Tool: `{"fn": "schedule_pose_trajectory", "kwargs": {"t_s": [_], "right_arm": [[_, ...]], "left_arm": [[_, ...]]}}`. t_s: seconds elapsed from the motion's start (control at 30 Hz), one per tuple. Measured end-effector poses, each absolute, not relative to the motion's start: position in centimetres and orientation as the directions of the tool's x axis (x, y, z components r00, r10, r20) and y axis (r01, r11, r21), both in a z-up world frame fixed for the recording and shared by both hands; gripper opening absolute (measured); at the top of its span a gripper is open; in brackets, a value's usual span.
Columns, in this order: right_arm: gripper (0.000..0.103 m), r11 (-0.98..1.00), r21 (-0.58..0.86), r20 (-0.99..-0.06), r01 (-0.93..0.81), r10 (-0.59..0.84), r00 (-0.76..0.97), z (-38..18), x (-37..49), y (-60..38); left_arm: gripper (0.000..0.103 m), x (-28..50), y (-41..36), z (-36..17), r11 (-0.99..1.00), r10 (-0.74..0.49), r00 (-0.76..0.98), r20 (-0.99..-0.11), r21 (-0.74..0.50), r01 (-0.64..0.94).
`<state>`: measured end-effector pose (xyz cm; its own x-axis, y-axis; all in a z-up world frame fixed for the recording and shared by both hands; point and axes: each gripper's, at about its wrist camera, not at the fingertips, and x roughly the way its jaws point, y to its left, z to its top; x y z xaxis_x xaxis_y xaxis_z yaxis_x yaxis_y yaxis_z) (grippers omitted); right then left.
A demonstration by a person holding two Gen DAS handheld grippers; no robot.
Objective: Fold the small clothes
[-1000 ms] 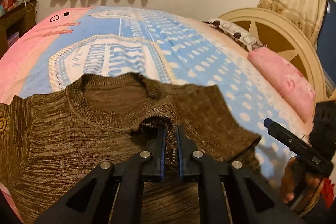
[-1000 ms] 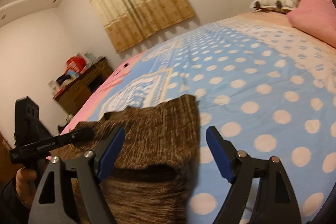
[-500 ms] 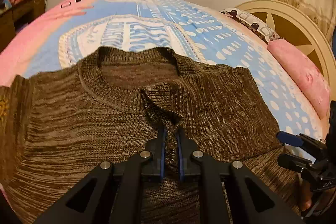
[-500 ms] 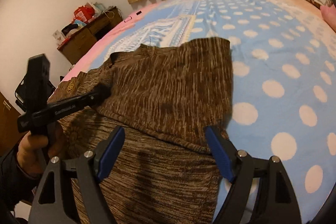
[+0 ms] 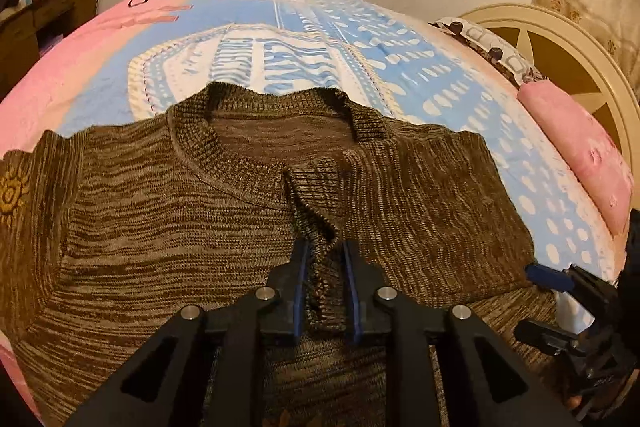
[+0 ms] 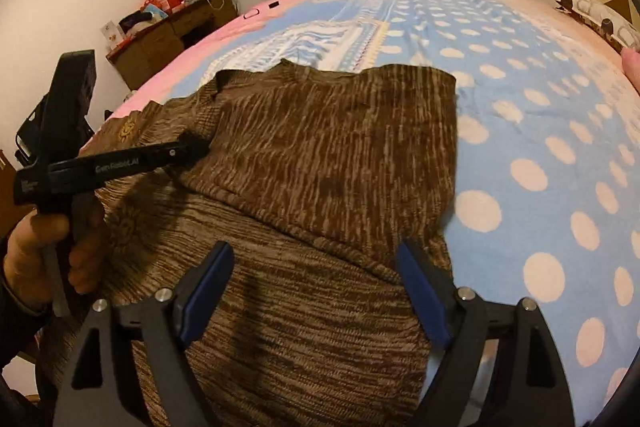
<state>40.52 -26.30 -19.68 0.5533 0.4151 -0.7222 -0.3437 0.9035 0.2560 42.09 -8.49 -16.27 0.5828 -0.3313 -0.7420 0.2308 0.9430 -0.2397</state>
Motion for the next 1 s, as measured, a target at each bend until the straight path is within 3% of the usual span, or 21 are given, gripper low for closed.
{"fn": "schedule_pose_trajectory", "kwargs": {"t_s": [0.43,0.5,0.57,0.63,0.93,1.0], "right_arm": [[0.09,0.878,0.327,-0.694,-0.35,0.475,0.542,-19.4,39.6,-26.7],[0.09,0.873,0.344,-0.681,-0.347,0.486,0.548,-19.1,39.4,-27.0],[0.09,0.875,0.349,-0.674,-0.336,0.484,0.558,-18.8,39.3,-27.1],[0.09,0.889,0.321,-0.682,-0.327,0.456,0.572,-18.2,39.5,-26.8],[0.079,0.893,0.142,-0.726,-0.427,0.387,0.568,-15.8,41.6,-20.3],[0.069,0.887,0.114,-0.737,-0.447,0.377,0.561,-16.1,41.9,-19.1]], "left_arm": [[0.019,41.6,-7.0,-16.0,0.939,-0.342,0.567,-0.749,-0.256,0.229],[0.025,41.4,-6.5,-15.8,0.94,-0.339,0.571,-0.748,-0.251,0.23],[0.046,41.3,-5.8,-15.9,0.953,-0.3,0.587,-0.752,-0.216,0.21],[0.053,41.5,-5.4,-16.2,0.959,-0.283,0.594,-0.753,-0.216,0.183],[0.053,40.2,-5.5,-15.3,0.958,-0.284,0.603,-0.745,-0.193,0.213],[0.053,39.7,-4.4,-14.6,0.964,-0.263,0.625,-0.735,-0.168,0.207]]}}
